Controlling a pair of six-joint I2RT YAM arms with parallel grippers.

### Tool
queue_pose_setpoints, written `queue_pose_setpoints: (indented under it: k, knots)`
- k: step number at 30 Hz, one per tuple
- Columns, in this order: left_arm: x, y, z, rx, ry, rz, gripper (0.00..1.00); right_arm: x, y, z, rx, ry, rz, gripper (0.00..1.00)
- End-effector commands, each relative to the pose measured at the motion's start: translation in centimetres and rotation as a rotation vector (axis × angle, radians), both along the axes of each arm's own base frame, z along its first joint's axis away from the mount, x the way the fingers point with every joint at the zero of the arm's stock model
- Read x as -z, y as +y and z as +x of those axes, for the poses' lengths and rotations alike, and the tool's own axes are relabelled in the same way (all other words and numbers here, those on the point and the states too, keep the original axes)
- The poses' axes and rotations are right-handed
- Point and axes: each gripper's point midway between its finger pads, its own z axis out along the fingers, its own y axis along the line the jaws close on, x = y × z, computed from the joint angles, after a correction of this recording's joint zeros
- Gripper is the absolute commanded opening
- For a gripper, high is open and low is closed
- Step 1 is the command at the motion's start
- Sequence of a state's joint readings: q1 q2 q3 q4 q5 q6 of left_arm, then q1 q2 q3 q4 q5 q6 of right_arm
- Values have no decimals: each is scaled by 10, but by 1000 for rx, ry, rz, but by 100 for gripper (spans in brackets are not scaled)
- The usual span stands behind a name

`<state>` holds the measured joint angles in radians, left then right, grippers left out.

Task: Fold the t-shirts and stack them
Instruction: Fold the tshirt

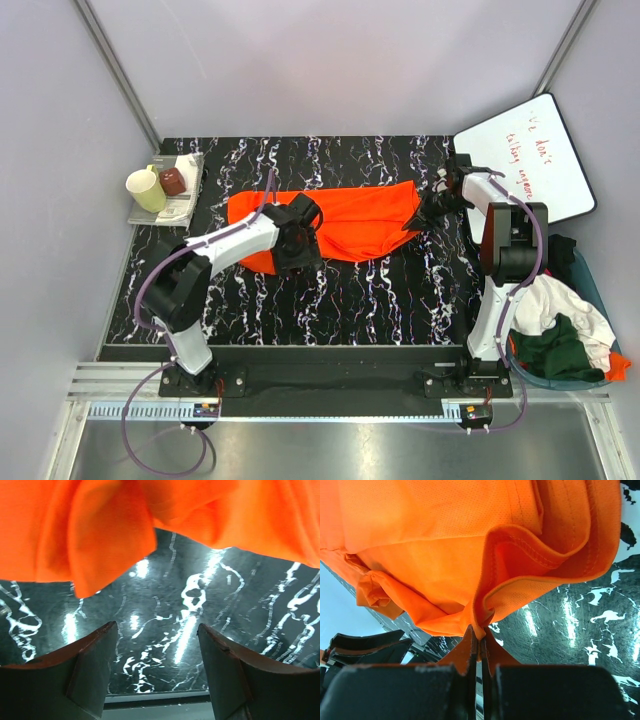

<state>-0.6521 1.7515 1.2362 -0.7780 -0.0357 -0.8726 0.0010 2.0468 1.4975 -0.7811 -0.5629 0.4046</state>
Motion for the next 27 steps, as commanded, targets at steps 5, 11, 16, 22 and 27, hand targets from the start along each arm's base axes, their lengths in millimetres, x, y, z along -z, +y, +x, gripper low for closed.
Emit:
queue_pose_setpoints:
  k: [5,11,16,22,27]
  knots:
    - [12,15,12,-12,-11,129,70,-11,7,1,-18,-38,33,0]
    - [18,20,28,-23,-28,191,70,-13,8,-2,-19,-40,43,0]
    - [21,34,39,-63,-37,231,69,-11,8,-6,-19,-31,49,0]
    - [23,43,47,-79,-39,242,43,-10,9,-8,-20,-28,53,0]
    - [24,51,52,-90,-44,262,0,-11,11,-8,-24,-29,59,0]
